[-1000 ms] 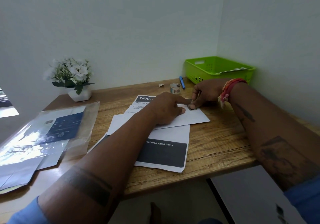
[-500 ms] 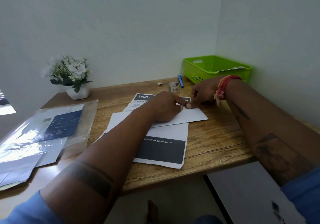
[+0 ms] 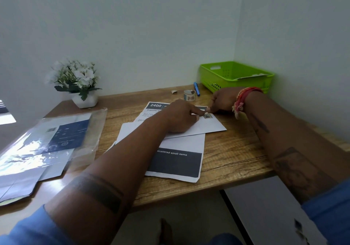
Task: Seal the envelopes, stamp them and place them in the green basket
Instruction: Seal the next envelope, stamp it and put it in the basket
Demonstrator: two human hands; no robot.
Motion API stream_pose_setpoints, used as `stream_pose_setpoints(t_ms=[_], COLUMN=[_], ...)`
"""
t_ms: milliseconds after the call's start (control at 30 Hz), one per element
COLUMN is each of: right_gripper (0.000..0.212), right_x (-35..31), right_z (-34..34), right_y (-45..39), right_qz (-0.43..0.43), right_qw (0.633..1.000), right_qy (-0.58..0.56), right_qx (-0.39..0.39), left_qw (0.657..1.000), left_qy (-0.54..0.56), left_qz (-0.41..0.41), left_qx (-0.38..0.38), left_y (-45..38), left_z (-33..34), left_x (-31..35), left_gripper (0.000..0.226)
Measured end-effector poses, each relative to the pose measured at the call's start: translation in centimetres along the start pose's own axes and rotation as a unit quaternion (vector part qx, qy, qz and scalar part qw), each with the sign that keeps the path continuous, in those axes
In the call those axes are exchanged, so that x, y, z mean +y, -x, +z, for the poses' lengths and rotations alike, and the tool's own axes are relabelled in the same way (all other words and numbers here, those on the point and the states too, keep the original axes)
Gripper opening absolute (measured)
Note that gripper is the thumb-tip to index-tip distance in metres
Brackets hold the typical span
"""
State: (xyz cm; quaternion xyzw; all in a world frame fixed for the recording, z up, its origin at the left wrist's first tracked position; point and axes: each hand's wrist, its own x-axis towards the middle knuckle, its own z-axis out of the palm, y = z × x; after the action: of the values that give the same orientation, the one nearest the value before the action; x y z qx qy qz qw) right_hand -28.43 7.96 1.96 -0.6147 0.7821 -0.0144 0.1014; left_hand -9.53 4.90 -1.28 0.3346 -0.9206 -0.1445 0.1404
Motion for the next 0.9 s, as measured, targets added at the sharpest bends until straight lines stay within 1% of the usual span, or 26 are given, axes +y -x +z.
stream_pose_setpoints(t_ms=[100, 200, 267, 300, 367, 433, 500, 567, 633, 733, 767, 833, 900], right_gripper=[0.042, 0.041, 0.033, 0.03, 0.032, 0.032, 0.036, 0.036, 0.034, 0.026, 0.028, 0.041, 0.048], right_x=[0.6, 0.9, 1.0, 1.3, 1.8, 1.9, 1.6, 1.1, 1.4, 2.2, 2.1, 1.4, 0.5], right_z=[0.1, -0.1, -0.4, -0.4, -0.3, -0.2, -0.3, -0.5, -0.4, -0.1, 0.0, 0.1, 0.4], right_y=[0.0, 0.0, 0.4, 0.5, 0.3, 0.4, 0.3, 0.3, 0.3, 0.2, 0.0, -0.3, -0.5], right_qz=[-0.002, -0.016, -0.03, -0.035, -0.041, -0.035, -0.032, -0.032, -0.032, -0.026, -0.023, -0.015, -0.009], right_qw=[1.0, 0.999, 0.998, 0.996, 0.989, 0.983, 0.986, 0.988, 0.984, 0.979, 0.981, 0.995, 1.0], right_qy=[-0.02, -0.044, -0.052, -0.075, -0.134, -0.17, -0.151, -0.132, -0.158, -0.197, -0.187, -0.098, -0.02], right_qx=[-0.003, -0.022, -0.036, -0.04, -0.05, -0.056, -0.059, -0.068, -0.076, -0.052, -0.039, -0.014, 0.009], left_qw=[1.0, 1.0, 1.0, 1.0, 1.0, 1.0, 1.0, 1.0, 1.0, 1.0, 1.0, 1.0, 1.0], left_qy=[0.002, -0.002, -0.001, 0.001, 0.002, 0.001, 0.002, 0.003, 0.002, -0.002, -0.006, -0.013, -0.013], left_qz=[-0.001, 0.0, -0.002, -0.003, -0.004, -0.004, -0.005, -0.006, -0.007, 0.0, 0.003, 0.007, 0.007], left_qx=[0.0, 0.0, 0.001, 0.002, 0.001, -0.001, -0.004, -0.006, -0.003, 0.0, -0.002, -0.005, -0.004], left_y=[0.0, 0.0, -0.1, 0.0, 0.0, -0.1, -0.2, -0.3, -0.2, -0.3, -0.3, -0.3, -0.3], left_z=[0.1, 0.1, 0.1, 0.1, 0.1, 0.1, 0.2, 0.2, 0.2, 0.2, 0.1, 0.1, 0.1], left_x=[0.0, 0.0, 0.1, 0.0, 0.0, -0.2, -0.2, -0.3, -0.3, -0.3, -0.3, -0.4, -0.3], left_gripper=[0.033, 0.033, 0.033, 0.033, 0.032, 0.033, 0.033, 0.033, 0.032, 0.033, 0.033, 0.033, 0.033])
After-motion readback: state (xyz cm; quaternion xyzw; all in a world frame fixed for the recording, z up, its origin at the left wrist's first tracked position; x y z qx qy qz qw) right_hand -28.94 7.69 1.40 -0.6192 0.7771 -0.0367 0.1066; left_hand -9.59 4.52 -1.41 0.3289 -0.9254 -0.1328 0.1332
